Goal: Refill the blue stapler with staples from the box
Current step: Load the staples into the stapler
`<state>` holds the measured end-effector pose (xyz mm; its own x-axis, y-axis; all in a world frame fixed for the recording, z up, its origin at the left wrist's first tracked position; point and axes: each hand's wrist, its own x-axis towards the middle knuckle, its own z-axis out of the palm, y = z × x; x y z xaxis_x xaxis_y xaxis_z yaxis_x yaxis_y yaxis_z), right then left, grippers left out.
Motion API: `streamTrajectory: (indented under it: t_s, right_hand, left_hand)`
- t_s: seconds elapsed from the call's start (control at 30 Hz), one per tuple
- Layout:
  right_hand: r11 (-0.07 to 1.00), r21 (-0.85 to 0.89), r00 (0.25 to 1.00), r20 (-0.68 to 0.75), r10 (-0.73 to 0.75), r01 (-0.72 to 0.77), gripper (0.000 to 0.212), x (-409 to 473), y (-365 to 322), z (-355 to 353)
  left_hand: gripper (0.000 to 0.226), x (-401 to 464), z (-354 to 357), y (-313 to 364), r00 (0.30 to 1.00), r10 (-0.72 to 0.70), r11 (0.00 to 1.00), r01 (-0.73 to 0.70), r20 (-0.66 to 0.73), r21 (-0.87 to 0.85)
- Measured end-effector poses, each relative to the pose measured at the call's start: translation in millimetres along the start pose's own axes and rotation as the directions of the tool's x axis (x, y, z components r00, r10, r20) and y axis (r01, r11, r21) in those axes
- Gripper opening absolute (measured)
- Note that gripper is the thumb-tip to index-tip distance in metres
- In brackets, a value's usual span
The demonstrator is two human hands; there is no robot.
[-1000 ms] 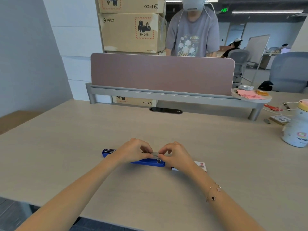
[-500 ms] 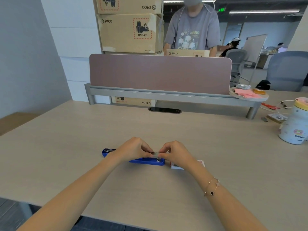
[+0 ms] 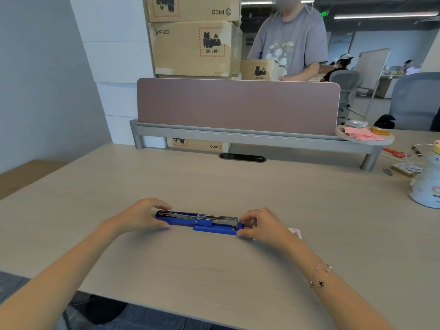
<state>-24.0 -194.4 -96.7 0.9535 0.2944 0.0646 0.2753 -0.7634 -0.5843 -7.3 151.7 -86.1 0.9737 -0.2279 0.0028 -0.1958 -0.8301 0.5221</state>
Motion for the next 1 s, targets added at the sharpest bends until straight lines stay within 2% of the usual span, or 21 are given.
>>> streamTrajectory:
  t_s: [0.13, 0.33, 0.6, 1.0]
  right_hand:
    - [0.998, -0.056, 0.999, -0.031, -0.019, 0.017, 0.030, 1, 0, 5]
    - [0.988, -0.154, 0.998, -0.057, -0.037, 0.027, 0.033, 3, -3, 10]
    - [0.985, -0.175, 0.998, -0.057, -0.011, 0.001, 0.032, 4, -5, 11]
    - [0.992, -0.128, 0.998, -0.060, 0.006, -0.014, 0.031, 1, -4, 12]
  left_hand:
    - [0.045, -6, 6, -12, 0.998, -0.057, 0.992, 0.053, -0.029, -0.112]
    - [0.025, -8, 11, -14, 0.995, -0.054, 0.969, 0.032, -0.082, -0.243]
    - [0.033, -2, -15, 19, 0.989, 0.010, 0.932, -0.063, -0.149, -0.358]
    - [0.034, 26, 14, 105, 0.981, 0.172, 0.909, -0.195, -0.093, -0.369]
